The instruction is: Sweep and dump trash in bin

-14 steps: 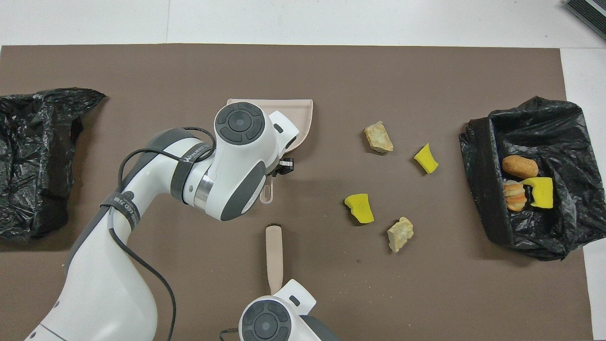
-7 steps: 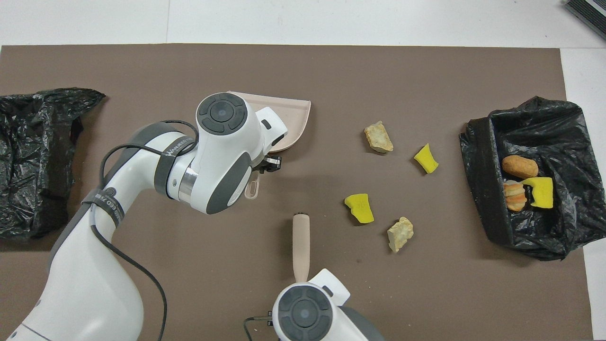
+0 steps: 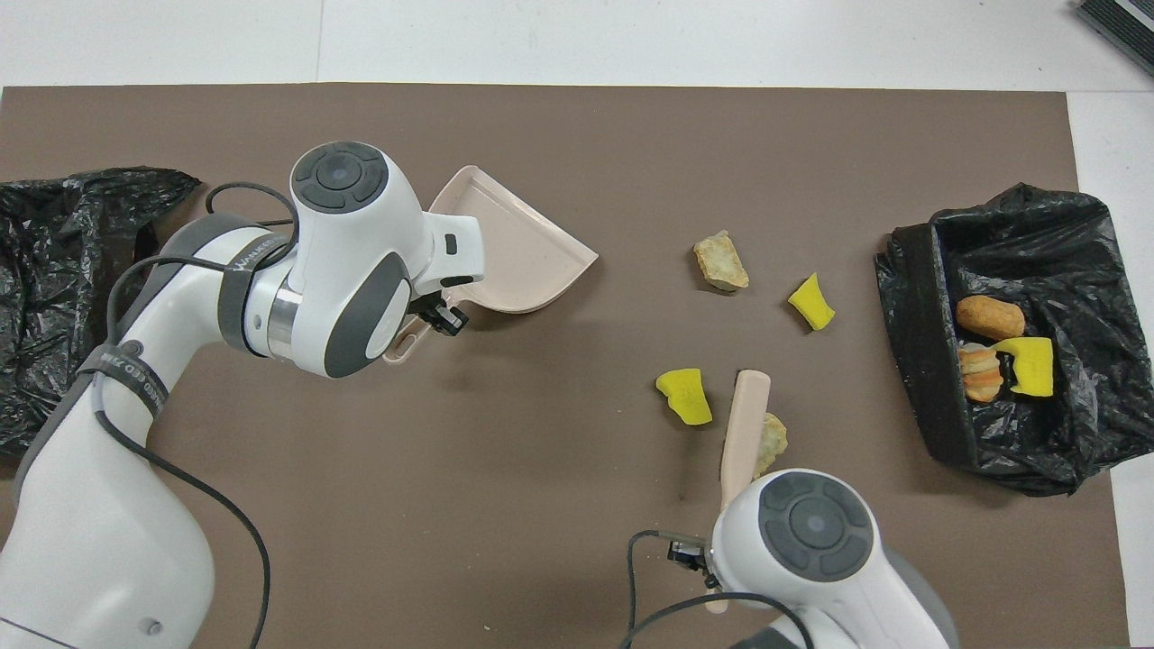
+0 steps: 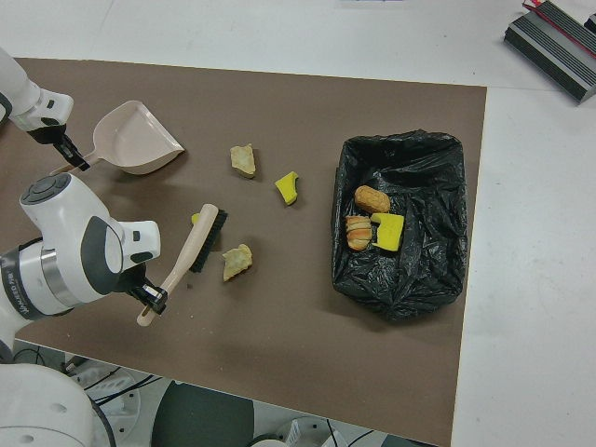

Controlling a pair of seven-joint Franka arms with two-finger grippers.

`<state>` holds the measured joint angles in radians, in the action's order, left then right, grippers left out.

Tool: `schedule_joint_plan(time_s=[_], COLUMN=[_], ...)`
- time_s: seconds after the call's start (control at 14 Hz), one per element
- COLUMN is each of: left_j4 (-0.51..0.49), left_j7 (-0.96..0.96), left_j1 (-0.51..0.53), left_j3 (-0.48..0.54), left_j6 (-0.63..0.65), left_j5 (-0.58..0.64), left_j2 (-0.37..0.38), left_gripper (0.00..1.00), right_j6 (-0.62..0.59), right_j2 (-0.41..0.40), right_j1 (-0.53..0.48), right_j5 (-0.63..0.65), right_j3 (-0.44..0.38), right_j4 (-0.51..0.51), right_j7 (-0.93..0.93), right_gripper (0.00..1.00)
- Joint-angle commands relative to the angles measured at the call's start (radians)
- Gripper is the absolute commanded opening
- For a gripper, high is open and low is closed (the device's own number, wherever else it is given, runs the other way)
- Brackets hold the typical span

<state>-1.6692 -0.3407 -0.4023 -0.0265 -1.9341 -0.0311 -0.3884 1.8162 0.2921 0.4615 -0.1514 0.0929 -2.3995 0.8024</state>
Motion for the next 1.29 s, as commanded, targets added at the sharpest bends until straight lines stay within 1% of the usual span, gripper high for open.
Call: schedule_joint_plan(time_s=[0.0, 0.07, 0.14, 0.22, 0.29, 0.5, 0.57, 0.65, 0.79, 0.93, 1.08, 1.22], left_j4=[-0.015, -0.012, -0.017, -0.017, -0.015, -0.015, -0.017, -0.02, -0.046, -0.107, -0.154, -0.258], left_j7=[-0.198, -0.287, -0.351, -0.403, -0.455, -0.694, -0.755, -0.77, -0.771, -0.762, -0.695, -0.614], left_j1=[0.023, 0.049, 0.054, 0.06, 0.063, 0.048, 0.037, 0.013, -0.022, -0.087, -0.131, -0.177], left_j3=[-0.004, -0.006, -0.006, -0.004, -0.004, -0.006, -0.007, -0.007, -0.007, -0.007, -0.007, -0.009], left_j6=[0.043, 0.041, 0.047, 0.059, 0.066, 0.066, 0.066, 0.066, 0.063, 0.041, 0.034, -0.043], left_j5=[0.002, 0.002, 0.002, 0.002, 0.008, 0.075, 0.103, 0.127, 0.178, 0.23, 0.255, 0.267], left_j2=[0.023, 0.022, 0.023, 0.025, 0.023, 0.026, 0.028, 0.036, 0.052, 0.088, 0.12, 0.173], left_gripper=[0.0, 0.0, 0.0, 0.0, 0.0, 0.0, 0.0, 0.0, 0.0, 0.0, 0.0, 0.0], right_j6=[-0.027, -0.028, -0.031, -0.017, -0.002, 0.023, 0.047, 0.075, 0.109, 0.12, 0.126, 0.135], right_j2=[0.005, 0.007, 0.01, 0.007, -0.008, -0.021, -0.037, -0.06, -0.173, -0.255, -0.332, -0.427], right_j1=[-0.087, -0.101, -0.119, -0.124, -0.119, -0.118, -0.122, -0.122, -0.1, -0.092, -0.092, -0.086], right_j5=[0.015, 0.015, 0.015, 0.013, 0.01, -0.005, -0.02, -0.055, -0.074, -0.076, -0.092, -0.132], right_j3=[0.013, 0.013, 0.015, 0.015, 0.015, 0.016, 0.016, 0.016, 0.018, 0.018, 0.018, 0.019], right_j4=[-0.021, -0.035, -0.05, -0.085, -0.093, -0.093, -0.087, -0.069, 0.008, 0.095, 0.185, 0.293], right_j7=[0.046, 0.072, 0.083, 0.11, 0.129, 0.095, 0.069, 0.057, 0.07, 0.072, 0.064, 0.063], right_gripper=[0.0, 0.0, 0.0, 0.0, 0.0, 0.0, 0.0, 0.0, 0.0, 0.0, 0.0, 0.0])
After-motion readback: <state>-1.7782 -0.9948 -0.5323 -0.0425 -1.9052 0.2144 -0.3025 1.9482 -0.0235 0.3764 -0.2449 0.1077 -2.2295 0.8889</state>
